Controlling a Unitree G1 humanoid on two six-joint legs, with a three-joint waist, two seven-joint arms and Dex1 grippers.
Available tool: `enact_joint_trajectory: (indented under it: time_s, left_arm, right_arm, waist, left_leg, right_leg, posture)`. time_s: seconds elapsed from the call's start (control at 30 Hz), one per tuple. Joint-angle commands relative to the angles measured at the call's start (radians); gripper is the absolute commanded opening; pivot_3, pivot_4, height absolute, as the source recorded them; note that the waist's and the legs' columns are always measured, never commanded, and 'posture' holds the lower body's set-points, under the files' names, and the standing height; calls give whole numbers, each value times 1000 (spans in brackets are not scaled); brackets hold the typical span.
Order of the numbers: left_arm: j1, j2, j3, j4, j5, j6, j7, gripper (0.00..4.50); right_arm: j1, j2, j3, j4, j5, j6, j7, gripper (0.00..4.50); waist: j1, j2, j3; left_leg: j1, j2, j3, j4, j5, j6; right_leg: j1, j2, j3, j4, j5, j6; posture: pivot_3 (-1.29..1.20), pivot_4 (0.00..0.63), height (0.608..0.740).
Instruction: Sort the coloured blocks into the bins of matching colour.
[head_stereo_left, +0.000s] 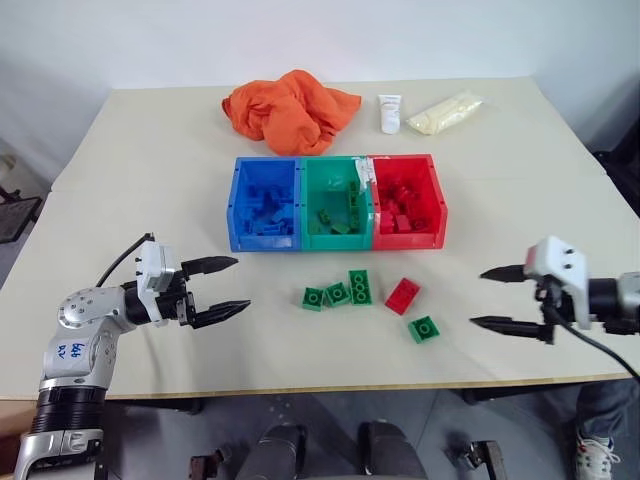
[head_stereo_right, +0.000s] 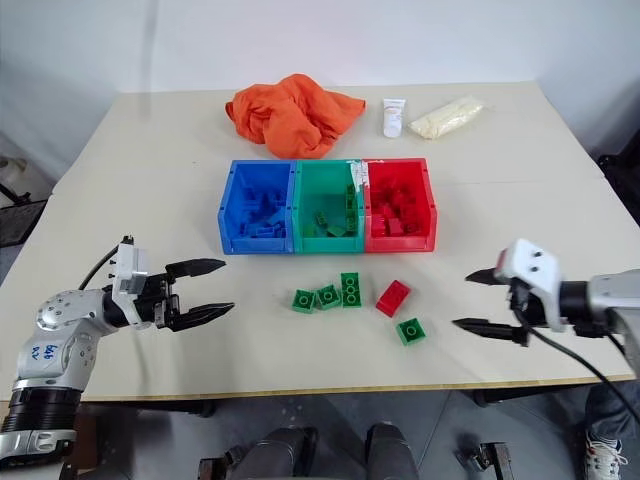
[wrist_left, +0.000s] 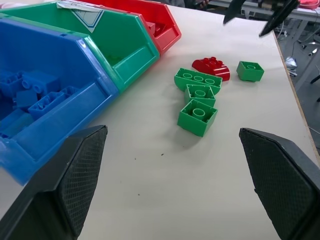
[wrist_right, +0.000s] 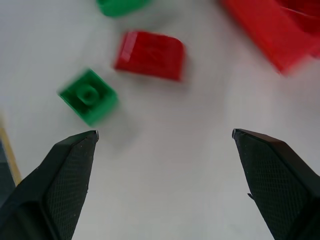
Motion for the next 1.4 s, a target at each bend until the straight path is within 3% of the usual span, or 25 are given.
enact_joint_trajectory:
  time_s: [0.03,0.33,0.5,0.6,0.83,1.13,1.3,1.4]
  left_arm:
    - [58,1,46,-97,-45,6,23,4485]
    - [323,-9,111,-344,-113,77,115,4485]
    - [387,-16,134,-422,-134,100,170,4485]
    - [406,-24,136,-449,-142,106,197,4500]
    - [408,-47,115,-456,-134,97,225,4500]
    - [354,-70,87,-402,-112,55,213,4500]
    - [305,-77,67,-353,-98,26,205,4500]
    - [265,-78,52,-322,-91,3,197,4500]
  right_arm:
    - [-39,3,70,-34,-19,-3,28,4500]
    - [-87,15,186,-17,-60,-41,90,4500]
    - [-111,38,235,44,-99,-101,119,4500]
    - [-125,54,246,68,-107,-122,127,3873]
    - [-122,80,222,67,-98,-110,114,1504]
    - [-233,120,61,12,69,90,15,1455]
    - [-371,171,76,72,66,116,-26,1455]
    - [-540,272,148,180,11,124,-82,1455]
  waist:
    - [0,0,0]
    - [3,0,0]
    - [4,0,0]
    - [7,0,0]
    - [13,0,0]
    - [22,0,0]
    - [23,0,0]
    - [16,0,0]
  left_leg:
    - [0,0,0,0,0,0]
    - [0,0,0,0,-1,1]
    - [0,1,0,0,-1,0]
    - [0,1,1,0,-1,0]
    - [0,1,1,0,-1,0]
    - [0,1,2,0,-1,0]
    - [0,1,3,0,-1,0]
    - [0,1,4,0,-2,1]
  right_leg:
    - [0,0,0,0,0,0]
    - [0,0,0,-2,0,0]
    - [1,0,0,-3,0,-1]
    - [1,0,0,-3,0,-1]
    - [1,0,0,-3,0,-1]
    - [1,1,0,-4,0,-1]
    - [1,1,0,-4,0,-1]
    - [0,0,1,-4,0,-1]
  posture:
    - [0,150,740]
    - [0,150,740]
    - [0,150,740]
    - [0,150,740]
    - [0,150,740]
    - [0,150,740]
    - [0,150,740]
    - [0,150,740]
